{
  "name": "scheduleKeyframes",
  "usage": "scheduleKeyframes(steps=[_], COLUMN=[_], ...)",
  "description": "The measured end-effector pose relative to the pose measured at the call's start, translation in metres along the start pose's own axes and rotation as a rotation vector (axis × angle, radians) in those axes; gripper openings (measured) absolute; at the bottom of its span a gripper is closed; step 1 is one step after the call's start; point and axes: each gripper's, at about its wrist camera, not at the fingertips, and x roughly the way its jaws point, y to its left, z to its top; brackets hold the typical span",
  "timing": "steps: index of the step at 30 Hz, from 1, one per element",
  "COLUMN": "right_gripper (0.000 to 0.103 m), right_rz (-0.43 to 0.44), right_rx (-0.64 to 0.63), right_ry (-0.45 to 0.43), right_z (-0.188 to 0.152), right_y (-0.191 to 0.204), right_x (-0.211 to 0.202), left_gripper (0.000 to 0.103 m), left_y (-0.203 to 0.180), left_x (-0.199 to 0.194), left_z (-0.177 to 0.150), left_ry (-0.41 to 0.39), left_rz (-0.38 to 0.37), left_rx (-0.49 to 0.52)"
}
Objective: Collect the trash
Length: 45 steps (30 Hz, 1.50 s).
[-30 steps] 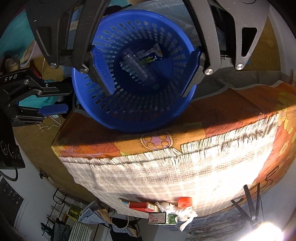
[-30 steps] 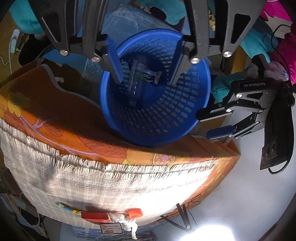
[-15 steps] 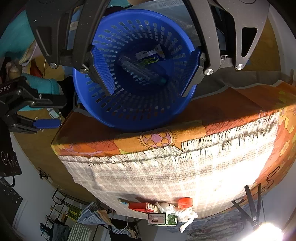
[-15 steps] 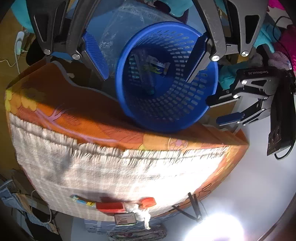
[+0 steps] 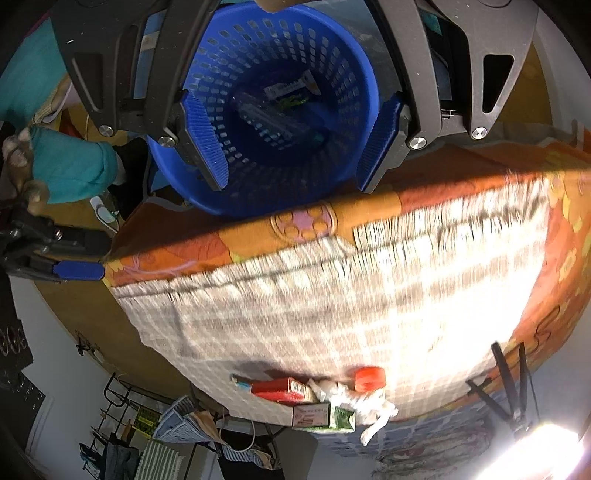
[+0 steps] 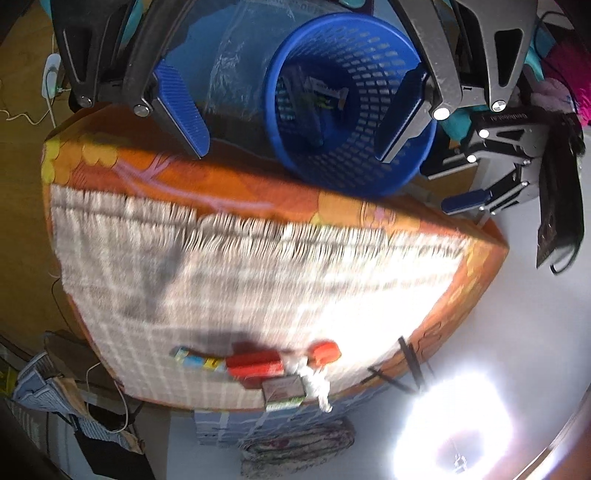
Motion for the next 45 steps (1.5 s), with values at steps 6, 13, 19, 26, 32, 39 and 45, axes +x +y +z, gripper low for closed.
scheduleKeyframes(steps=[6,13,19,26,32,39,45], right_gripper=[0.092,0.092,0.092,0.092,0.093,0.102,0.103], right_rz=[-0.016,-0.021,0.002,0.043,0.067,0.030,0.048], right_rx=[0.002,-0.011,-0.006,0.004,0.010,-0.004,0.042], right_ry=[-0.076,-0.189,-0.223,-0.223,-0.204,-0.184,-0.170], right_z=[0.029,0.079,0.124,0.177,0.215,0.250,0.272], right_y=[-0.011,-0.014,-0.015,-0.012,-0.009,-0.008,-0.013], right_x=[-0.017,-0.036,-0.034,-0.012,0.019,0.054,0.085], left_gripper=[0.074,0.074,0.074,0.074,0.074,0.074,0.074], left_y=[0.009,0.031,0.045,0.064,0.079,0.097,0.105], left_x=[-0.001,0.001,0.010,0.037,0.063,0.095,0.120], left_z=[0.030,0.071,0.105,0.142,0.167,0.185,0.192], left_ry=[-0.036,-0.105,-0.162,-0.174,-0.175,-0.159,-0.136], left_rz=[0.024,0.053,0.070,0.052,0.041,0.031,0.020], left_rx=[0.008,-0.019,-0.025,-0.050,-0.076,-0.117,-0.134])
